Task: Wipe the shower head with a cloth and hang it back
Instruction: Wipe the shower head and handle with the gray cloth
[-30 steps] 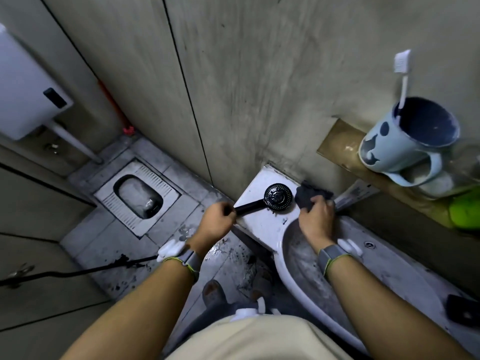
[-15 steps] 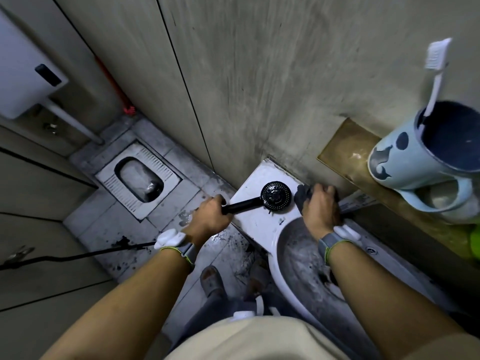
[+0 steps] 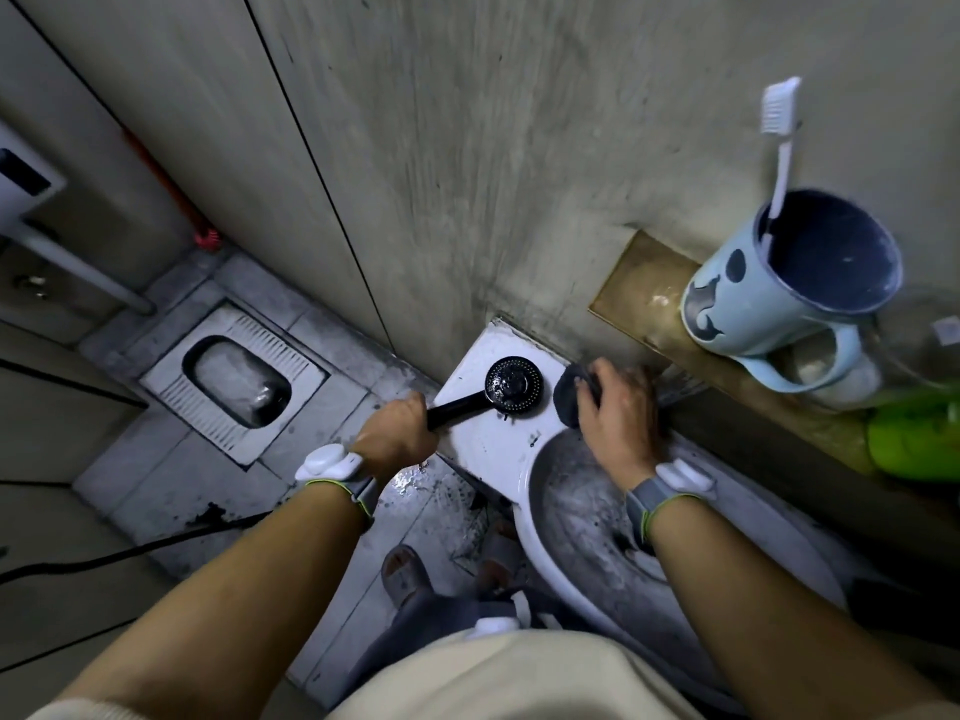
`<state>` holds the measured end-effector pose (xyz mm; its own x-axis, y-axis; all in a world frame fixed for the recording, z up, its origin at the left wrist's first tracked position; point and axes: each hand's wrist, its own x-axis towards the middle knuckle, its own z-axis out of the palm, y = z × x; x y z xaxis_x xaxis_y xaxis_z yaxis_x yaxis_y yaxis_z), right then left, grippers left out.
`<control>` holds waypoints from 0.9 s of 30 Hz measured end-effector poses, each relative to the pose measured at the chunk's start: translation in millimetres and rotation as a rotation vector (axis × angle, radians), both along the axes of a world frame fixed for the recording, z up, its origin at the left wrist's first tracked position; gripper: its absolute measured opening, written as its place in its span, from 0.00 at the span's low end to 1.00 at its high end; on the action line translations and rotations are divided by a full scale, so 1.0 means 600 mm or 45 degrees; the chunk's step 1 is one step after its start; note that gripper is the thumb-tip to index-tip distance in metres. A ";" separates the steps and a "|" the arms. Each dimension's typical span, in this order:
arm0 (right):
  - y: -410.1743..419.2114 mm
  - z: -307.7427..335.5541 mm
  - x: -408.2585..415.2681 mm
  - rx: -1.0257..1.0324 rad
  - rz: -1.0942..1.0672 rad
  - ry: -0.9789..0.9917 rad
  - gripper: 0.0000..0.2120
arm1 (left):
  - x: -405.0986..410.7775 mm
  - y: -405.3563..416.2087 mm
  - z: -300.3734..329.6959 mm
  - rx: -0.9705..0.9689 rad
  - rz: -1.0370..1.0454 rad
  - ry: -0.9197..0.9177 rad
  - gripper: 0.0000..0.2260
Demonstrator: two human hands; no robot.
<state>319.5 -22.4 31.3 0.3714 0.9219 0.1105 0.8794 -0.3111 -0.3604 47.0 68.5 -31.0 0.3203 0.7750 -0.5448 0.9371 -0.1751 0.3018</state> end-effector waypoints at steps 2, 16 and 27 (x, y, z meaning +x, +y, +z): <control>-0.004 0.005 -0.007 0.062 -0.011 0.042 0.08 | -0.001 -0.001 0.009 -0.015 -0.043 -0.006 0.09; 0.022 0.043 -0.061 0.308 -0.178 0.351 0.11 | -0.074 -0.035 0.077 0.129 -0.002 -0.140 0.08; 0.113 0.106 -0.225 0.422 0.229 0.421 0.08 | -0.244 -0.091 0.128 0.155 0.302 -0.093 0.08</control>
<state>184.4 45.2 95.1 0.2742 0.9099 0.3114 0.7309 0.0133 -0.6824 -99.5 14.0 45.9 0.1570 0.8915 -0.4250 0.9328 0.0075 0.3602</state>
